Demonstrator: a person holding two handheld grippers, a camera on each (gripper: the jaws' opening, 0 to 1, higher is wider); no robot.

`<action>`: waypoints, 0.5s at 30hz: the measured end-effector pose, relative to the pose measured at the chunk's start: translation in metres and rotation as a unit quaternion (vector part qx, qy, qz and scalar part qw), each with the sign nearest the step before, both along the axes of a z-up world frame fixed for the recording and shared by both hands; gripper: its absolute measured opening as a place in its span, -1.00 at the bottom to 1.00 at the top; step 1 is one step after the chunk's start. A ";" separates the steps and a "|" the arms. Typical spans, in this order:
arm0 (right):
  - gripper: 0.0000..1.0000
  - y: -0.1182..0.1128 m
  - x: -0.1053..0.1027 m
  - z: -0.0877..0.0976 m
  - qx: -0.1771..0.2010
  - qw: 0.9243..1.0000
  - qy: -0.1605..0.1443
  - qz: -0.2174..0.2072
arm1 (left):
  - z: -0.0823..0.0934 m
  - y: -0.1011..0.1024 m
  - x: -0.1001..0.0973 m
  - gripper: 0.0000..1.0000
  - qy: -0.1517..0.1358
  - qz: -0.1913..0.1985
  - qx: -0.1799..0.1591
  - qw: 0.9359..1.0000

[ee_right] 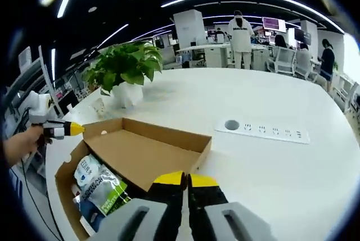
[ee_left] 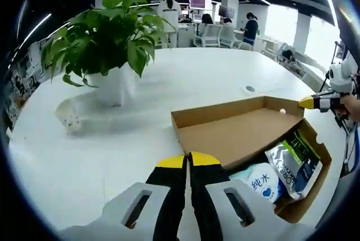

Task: Operate the shoe box by opening the lid, removing the specified soft item, and placing it in the target area until the item is outside and the box remains undamaged.

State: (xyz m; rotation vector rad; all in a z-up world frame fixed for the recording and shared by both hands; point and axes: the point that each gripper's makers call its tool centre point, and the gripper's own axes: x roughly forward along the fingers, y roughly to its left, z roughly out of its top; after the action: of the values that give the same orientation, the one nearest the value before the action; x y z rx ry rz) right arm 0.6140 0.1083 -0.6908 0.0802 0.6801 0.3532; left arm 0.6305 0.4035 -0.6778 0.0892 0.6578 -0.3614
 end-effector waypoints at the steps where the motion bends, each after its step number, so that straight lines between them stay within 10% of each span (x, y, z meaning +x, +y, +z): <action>1: -1.00 0.000 0.000 0.000 0.000 1.000 0.000 0.000 | 0.000 -0.001 0.000 -1.00 -0.001 -0.002 0.005 1.000; 15: -1.00 0.002 0.001 0.002 -0.015 1.000 -0.011 0.015 | 0.002 -0.001 -0.006 -0.97 -0.004 -0.006 0.013 1.000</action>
State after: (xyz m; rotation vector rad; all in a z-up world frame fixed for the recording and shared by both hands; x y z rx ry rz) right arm 0.6146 0.1106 -0.6886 0.0371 0.6644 0.3711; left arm 0.6247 0.4025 -0.6754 0.1201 0.6543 -0.3638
